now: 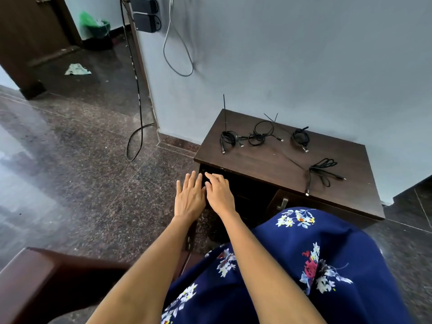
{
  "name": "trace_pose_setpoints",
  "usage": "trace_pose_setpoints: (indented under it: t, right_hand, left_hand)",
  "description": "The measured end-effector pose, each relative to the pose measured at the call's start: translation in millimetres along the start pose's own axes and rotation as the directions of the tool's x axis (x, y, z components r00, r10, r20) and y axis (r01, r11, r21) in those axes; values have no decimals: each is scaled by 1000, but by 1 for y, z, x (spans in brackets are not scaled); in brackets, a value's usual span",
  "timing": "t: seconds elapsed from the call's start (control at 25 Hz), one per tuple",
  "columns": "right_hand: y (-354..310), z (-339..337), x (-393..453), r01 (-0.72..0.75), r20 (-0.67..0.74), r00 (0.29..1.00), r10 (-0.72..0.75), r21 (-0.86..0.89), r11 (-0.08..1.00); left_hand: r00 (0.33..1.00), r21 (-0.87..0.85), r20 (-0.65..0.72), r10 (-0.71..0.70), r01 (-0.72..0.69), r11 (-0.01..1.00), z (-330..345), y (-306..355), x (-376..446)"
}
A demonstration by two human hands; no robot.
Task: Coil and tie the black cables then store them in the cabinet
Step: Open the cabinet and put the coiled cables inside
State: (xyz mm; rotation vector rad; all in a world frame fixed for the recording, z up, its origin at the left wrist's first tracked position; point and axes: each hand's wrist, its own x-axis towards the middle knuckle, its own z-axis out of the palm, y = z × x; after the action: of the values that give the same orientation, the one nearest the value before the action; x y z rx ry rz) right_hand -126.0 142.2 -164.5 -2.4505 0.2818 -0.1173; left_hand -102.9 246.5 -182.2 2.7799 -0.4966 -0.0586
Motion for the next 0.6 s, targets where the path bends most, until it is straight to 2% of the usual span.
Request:
trace_pose_setpoints:
  t: [0.2, 0.32, 0.4, 0.48, 0.6]
  right_hand:
    - [12, -21, 32, -56, -239, 968, 80, 107, 993]
    - [34, -44, 69, -42, -340, 939, 49, 29, 999]
    - [50, -62, 100, -50, -382, 924, 13, -88, 995]
    - [63, -81, 127, -101, -428, 903, 29, -146, 984]
    - [92, -115, 171, -262, -557, 814, 165, -98, 960]
  left_hand:
    - [991, -33, -97, 96, -99, 994, -4, 37, 55]
    - [980, -168, -188, 60, -92, 982, -11, 64, 107]
    - [982, -243, -190, -14, -34, 969, -15, 80, 145]
    - [984, -329, -123, -129, 82, 941, -19, 90, 176]
    - [969, -385, -13, -246, 222, 896, -18, 96, 219]
